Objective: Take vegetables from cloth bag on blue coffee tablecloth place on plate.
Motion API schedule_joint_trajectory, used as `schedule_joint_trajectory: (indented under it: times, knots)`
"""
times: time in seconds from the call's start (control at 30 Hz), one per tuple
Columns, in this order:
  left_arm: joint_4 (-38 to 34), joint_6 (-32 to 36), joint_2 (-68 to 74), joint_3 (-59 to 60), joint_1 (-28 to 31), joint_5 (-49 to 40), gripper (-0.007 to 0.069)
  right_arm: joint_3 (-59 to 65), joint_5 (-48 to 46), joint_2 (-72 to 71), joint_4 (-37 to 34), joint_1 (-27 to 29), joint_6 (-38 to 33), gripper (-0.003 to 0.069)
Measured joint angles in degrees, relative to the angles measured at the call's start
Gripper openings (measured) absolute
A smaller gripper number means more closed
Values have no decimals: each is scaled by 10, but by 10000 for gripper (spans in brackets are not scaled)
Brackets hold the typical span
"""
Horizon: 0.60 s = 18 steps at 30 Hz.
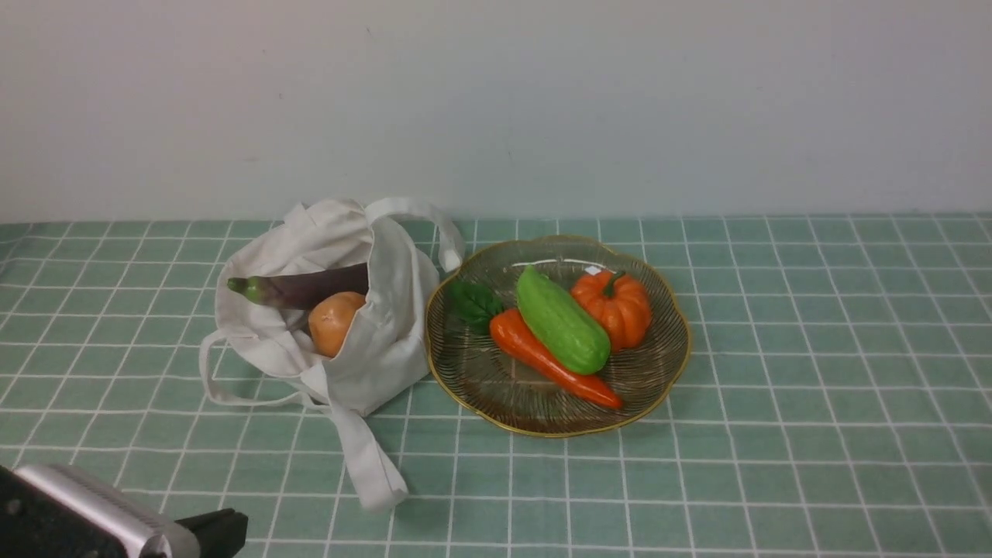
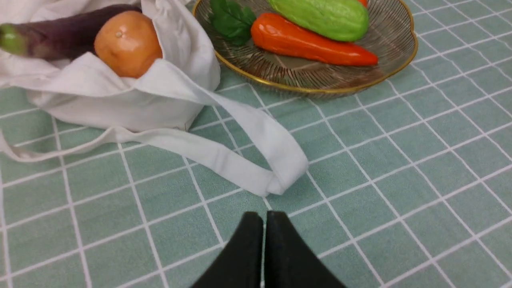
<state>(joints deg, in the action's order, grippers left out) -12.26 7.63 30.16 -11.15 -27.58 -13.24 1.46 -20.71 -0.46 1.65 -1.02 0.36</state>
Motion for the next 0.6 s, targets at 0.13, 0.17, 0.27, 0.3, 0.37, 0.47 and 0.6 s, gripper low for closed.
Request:
schedule_joint_trajectory:
  times: [0.13,0.17,0.27,0.3,0.37,0.47,0.6]
  knots:
    - [48,-10,-90,47,12,1,-8,0,0,0,0,0,0,-15]
    - [60,-16,-107,57,18,0,-8,0,0,0,0,0,0,-15]
    - [106,-48,-198,93,64,0,-8,0,0,0,0,0,0,-15]
    - [123,-60,-226,107,83,0,-8,0,0,0,0,0,0,-15]
    - [135,-76,-271,122,117,-3,-8,0,0,0,0,0,0,-15]
    - [142,-83,-303,127,163,-4,-8,0,0,0,0,0,0,-15]
    - [144,-86,-307,127,216,-19,-8,0,0,0,0,0,0,-15]
